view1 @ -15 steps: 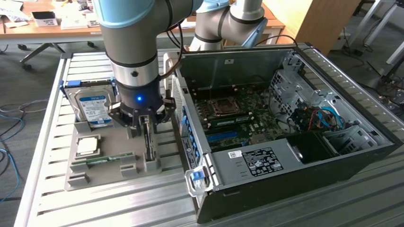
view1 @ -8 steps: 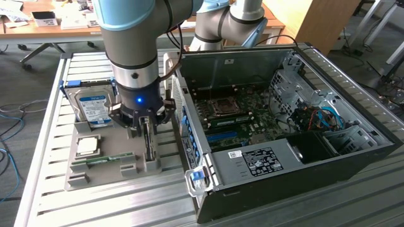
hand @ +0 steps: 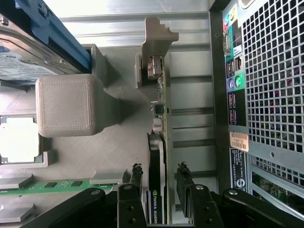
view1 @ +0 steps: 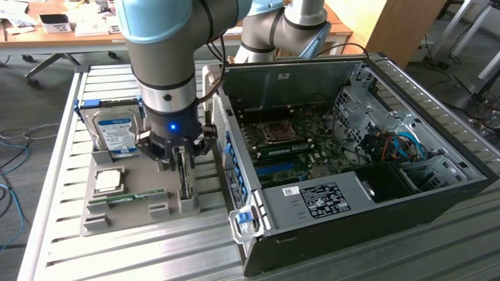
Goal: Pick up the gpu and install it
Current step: 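Pick up the gpu and move the gpu toward the slot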
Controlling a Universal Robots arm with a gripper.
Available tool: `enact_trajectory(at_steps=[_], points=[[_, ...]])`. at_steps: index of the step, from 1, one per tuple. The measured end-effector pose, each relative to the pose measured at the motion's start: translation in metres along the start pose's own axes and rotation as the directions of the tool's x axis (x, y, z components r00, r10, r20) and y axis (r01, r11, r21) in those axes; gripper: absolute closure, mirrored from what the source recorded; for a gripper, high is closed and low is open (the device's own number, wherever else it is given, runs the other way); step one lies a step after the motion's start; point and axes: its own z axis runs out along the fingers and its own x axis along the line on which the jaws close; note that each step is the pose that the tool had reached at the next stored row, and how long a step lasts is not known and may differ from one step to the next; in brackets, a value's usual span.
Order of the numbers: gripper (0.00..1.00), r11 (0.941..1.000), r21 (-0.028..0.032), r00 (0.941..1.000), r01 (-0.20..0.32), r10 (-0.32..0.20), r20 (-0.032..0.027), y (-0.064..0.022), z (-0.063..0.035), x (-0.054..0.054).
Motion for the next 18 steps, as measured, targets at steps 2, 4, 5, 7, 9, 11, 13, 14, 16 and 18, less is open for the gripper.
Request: enact_trajectory(at_steps=[2,4,5,7,9,11,13,14,16,18], points=[[0.57,1.0000,0.0000,1.0000,0.000,0.000,0.0000,-0.0001,0.0012,0.0000],[0.57,1.0000,-0.0001,1.0000,0.000,0.000,0.0000,-0.0002,0.0024,0.0000],[0.57,1.0000,-0.0001,1.0000,0.000,0.000,0.0000,-0.0002,0.0029,0.0001],[0.57,1.0000,-0.0001,1.0000,0.000,0.000,0.0000,-0.0003,0.0040,0.0001],[0.57,1.0000,0.0001,1.0000,0.000,0.000,-0.0001,-0.0004,0.0047,0.0001],[0.57,1.0000,-0.0001,1.0000,0.000,0.000,0.0000,-0.0004,0.0056,0.0002],[0.57,1.0000,-0.0002,1.0000,0.000,0.000,0.0001,-0.0005,0.0065,0.0002],[0.57,1.0000,-0.0001,1.0000,0.000,0.000,0.0000,-0.0005,0.0069,0.0003],[0.57,1.0000,-0.0001,1.0000,0.000,0.000,0.0000,-0.0005,0.0075,0.0003],[0.57,1.0000,0.0001,1.0000,0.000,0.000,-0.0002,-0.0005,0.0075,0.0004]])
